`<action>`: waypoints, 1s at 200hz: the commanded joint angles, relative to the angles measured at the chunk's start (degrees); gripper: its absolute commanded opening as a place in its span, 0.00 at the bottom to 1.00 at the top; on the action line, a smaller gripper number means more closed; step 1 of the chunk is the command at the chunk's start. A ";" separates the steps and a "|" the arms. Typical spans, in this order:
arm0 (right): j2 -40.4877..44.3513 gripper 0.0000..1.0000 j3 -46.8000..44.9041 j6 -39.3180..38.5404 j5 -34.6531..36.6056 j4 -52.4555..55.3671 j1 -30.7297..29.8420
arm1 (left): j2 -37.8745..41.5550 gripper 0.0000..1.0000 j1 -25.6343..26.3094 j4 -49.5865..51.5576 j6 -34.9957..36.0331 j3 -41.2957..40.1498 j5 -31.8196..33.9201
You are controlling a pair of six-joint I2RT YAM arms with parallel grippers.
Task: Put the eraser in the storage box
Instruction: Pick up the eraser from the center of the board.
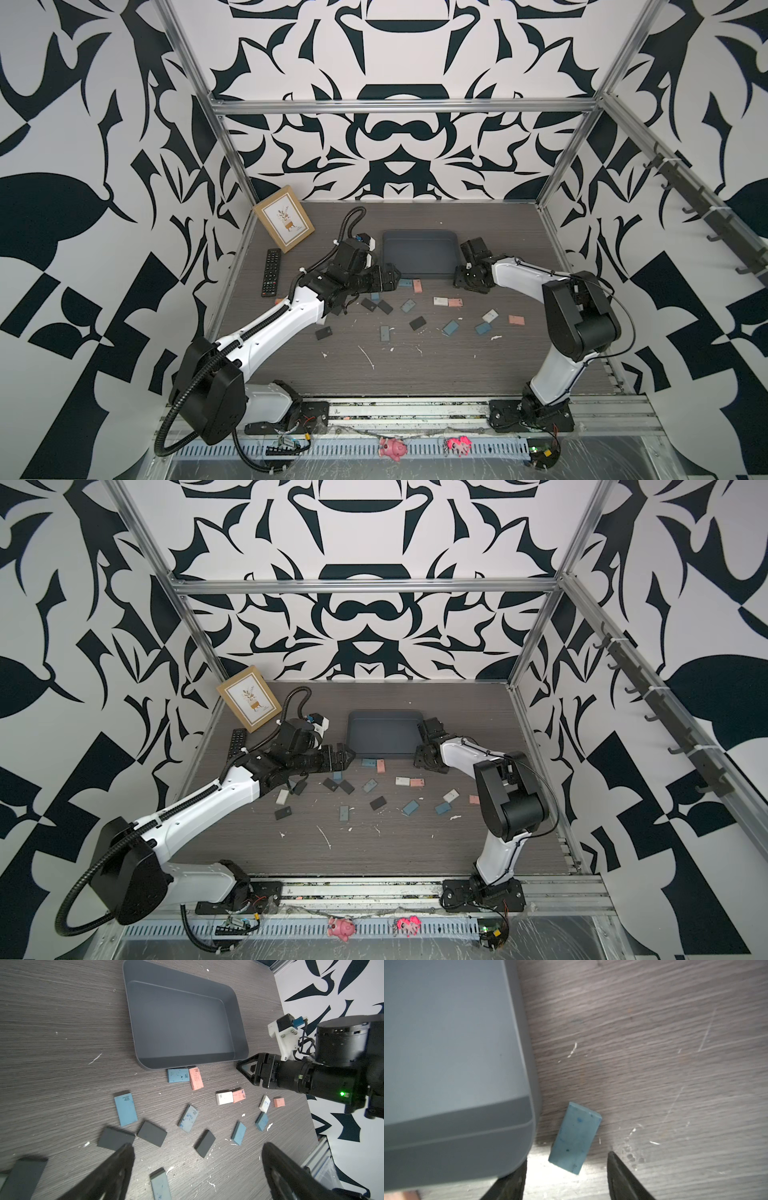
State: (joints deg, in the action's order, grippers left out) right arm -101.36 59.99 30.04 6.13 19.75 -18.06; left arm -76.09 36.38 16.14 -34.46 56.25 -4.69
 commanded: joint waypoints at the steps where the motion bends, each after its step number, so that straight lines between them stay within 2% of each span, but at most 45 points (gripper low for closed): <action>1: -0.30 0.61 1.67 0.37 2.77 0.51 -0.18 | 1.29 0.99 0.16 1.48 0.40 0.88 0.48; 30: -1.79 0.54 2.13 0.19 3.41 0.56 0.13 | 1.03 0.99 0.10 1.11 -0.17 0.79 0.12; 60: -1.86 0.54 1.52 0.10 3.86 0.22 1.01 | 1.19 0.99 0.13 1.17 -0.26 0.78 0.11; 93: -0.44 0.47 -0.53 -0.89 3.86 -0.50 2.39 | 1.01 0.99 0.14 1.26 -0.08 1.12 0.04; 133: 0.62 0.40 -2.15 -3.30 1.88 -1.03 4.69 | 0.26 0.99 0.17 0.92 -0.08 1.58 -0.14; 200: -0.91 0.28 0.53 -8.18 -1.34 -0.33 5.06 | -0.97 0.99 0.13 1.28 1.65 2.59 0.79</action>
State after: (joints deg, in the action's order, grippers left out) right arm -102.32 58.76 24.38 6.17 17.82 -13.08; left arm -76.25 36.40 16.14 -34.24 56.29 -4.73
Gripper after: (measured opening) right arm 0.294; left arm 0.992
